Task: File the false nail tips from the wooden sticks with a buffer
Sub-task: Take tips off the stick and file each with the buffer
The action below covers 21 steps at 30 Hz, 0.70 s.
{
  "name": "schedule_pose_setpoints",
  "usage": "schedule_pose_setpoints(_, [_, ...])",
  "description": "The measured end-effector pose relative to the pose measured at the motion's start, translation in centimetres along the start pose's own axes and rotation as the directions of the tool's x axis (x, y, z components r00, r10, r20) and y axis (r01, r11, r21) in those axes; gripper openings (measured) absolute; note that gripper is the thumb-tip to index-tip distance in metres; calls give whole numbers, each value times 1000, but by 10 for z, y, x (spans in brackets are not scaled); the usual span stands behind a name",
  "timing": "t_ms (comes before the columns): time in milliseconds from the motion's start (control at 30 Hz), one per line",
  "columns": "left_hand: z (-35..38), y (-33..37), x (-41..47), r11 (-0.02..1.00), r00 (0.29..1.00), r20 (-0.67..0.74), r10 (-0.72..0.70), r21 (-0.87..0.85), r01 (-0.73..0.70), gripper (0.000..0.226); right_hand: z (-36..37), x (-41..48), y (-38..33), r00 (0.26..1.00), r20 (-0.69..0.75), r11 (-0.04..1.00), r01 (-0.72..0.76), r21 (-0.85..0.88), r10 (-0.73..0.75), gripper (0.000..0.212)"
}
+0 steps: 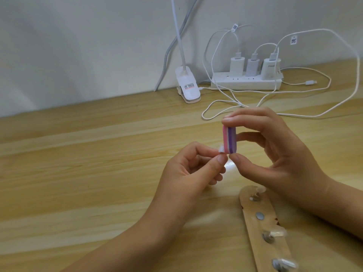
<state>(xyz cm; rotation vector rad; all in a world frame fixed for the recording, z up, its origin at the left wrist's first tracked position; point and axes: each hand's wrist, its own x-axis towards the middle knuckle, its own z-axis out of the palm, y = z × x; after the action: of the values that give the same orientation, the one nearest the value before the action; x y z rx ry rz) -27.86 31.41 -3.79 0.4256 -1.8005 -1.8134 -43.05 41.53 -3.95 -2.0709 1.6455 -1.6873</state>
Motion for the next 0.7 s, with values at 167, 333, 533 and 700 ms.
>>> schedule_pose_setpoints(167, [-1,-2,0,999,1000,-8,-17,-34,16,3,-9,2,1,1000,28,998,-5,-62,7,44])
schedule_pose_setpoints(333, [-1,-5,1,997,999,-22,-26,-67,25,9,-14,5,3,988,150,990,41,-138,-20,44])
schedule_pose_setpoints(533, [-1,-6,1,996,998,-53,-24,-85,20,12,-15,8,4,989,117,968,118,-221,-94,43])
schedule_pose_setpoints(700, [0,-5,1,997,999,-53,-5,-80,1,10,-16,5,5,988,122,962,126,-244,-98,42])
